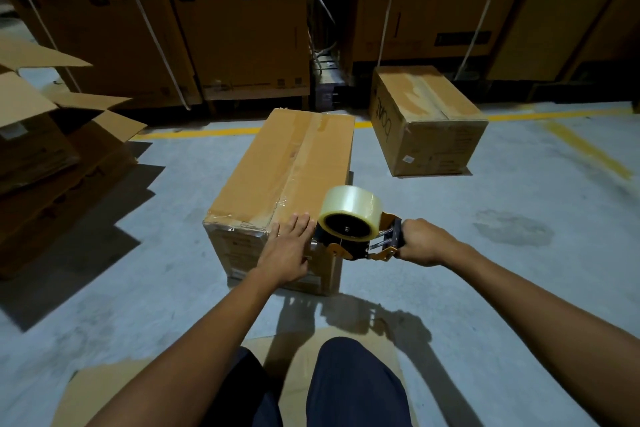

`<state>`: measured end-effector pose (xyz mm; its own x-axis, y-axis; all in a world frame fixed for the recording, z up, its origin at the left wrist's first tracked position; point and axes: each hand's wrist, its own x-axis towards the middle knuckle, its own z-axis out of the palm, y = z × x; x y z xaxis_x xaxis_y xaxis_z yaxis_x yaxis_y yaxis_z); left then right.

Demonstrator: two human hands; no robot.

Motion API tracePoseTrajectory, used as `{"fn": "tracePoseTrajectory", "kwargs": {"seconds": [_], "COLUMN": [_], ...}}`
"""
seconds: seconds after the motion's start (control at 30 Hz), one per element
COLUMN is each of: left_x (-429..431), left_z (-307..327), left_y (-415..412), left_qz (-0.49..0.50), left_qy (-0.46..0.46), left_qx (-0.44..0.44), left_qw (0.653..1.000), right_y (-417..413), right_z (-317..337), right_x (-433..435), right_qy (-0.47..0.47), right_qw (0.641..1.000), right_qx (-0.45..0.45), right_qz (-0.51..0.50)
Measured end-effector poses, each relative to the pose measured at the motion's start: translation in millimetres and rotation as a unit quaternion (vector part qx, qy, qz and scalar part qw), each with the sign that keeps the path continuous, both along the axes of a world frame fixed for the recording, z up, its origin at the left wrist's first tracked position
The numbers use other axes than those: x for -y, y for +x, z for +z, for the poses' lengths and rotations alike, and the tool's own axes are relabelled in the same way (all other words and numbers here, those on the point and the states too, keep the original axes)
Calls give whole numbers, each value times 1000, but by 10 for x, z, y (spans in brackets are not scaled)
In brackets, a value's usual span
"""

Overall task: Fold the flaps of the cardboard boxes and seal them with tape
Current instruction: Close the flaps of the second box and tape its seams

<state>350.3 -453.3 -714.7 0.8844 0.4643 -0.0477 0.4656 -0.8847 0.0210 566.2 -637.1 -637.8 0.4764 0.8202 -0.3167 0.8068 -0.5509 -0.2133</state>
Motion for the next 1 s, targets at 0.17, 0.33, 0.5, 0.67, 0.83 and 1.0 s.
{"fn": "tracePoseTrajectory", "kwargs": {"seconds": [0.17,0.33,0.5,0.67,0.83,1.0], "left_x": [210,231,276,307,297,332], "left_z": [-40,-85,-87,-153,-156,-89], "left_y": [168,192,199,219,260,265], "left_qz": [-78,-66,-47,-24,4,-12], "left_qy": [21,26,31,29,12,28], "left_qx": [20,44,28,53,71,26], "left_qw": [996,997,998,998,997,999], "right_y": [39,52,-6,-30,-96,-107], "right_z": [-51,-179,-270,-347,-332,-243], "right_x": [38,156,166,149,179,260], "right_qy": [1,14,20,23,54,48], "right_qw": [1000,1000,1000,998,986,997], "right_qx": [7,-4,16,-44,-133,-54], "right_qz": [-4,-7,-9,-41,-80,-39]}}
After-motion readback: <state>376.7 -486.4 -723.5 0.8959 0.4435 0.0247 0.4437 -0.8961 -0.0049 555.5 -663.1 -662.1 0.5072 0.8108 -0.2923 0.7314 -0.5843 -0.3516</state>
